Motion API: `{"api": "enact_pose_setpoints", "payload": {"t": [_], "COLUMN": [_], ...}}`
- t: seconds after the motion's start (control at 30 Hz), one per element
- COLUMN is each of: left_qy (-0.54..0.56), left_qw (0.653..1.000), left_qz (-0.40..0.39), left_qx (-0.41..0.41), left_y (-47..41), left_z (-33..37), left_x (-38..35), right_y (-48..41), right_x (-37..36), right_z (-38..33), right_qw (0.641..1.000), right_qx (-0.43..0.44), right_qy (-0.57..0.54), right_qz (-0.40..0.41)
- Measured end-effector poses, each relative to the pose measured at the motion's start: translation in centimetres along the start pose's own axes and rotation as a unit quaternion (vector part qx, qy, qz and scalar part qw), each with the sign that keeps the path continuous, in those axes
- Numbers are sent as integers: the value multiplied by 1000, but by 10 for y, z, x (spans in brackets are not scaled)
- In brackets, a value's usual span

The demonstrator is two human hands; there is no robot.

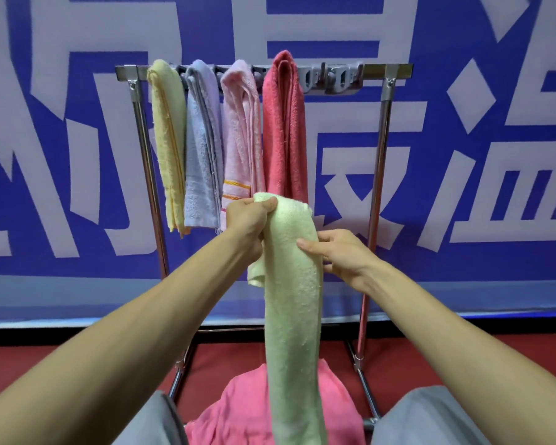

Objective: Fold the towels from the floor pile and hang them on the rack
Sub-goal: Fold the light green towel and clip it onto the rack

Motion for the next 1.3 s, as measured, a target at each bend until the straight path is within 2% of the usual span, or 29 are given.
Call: {"api": "enact_pose_setpoints", "payload": {"t": [0.17, 0.33, 0.5, 0.63, 0.8, 1.03, 1.17, 1.3], "left_qy": [1, 46, 11, 9, -48, -47, -45, -62], "left_qw": [999, 994, 993, 986, 978, 985, 986, 988], "left_qz": [46, -11, -81, -150, -201, -153, -133, -119], "left_qx": [16, 96, 87, 65, 40, -63, -91, -75], "left_y": [-8, -1, 15, 26, 35, 26, 18, 10], "left_z": [-3, -30, -47, -51, -47, -18, -2, 2], "left_x": [31, 50, 60, 45, 22, 10, 2, 1], "right_y": [-2, -12, -22, -16, -10, -8, -11, -11], "right_x": [-2, -9, -25, -20, 2, 21, 6, -12], "right_z": [-24, -45, -57, -61, -59, -44, -24, -4], "right_qw": [994, 983, 986, 992, 985, 974, 965, 970], "right_qx": [62, 76, 66, 39, 16, 0, -13, -52], "right_qy": [-9, 42, 62, -3, -85, -190, -259, -237], "right_qz": [93, 164, 143, 121, 148, 126, 38, -17]}}
Point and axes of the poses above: each hand's wrist, its own y-axis away from the middle knuckle, its own x-axis out of the back of the hand, z = x × y, the point moved 8 cm from there along -y, towards the middle knuckle, and after that the axes turned 15 degrees about -x, right-handed, at the moved point
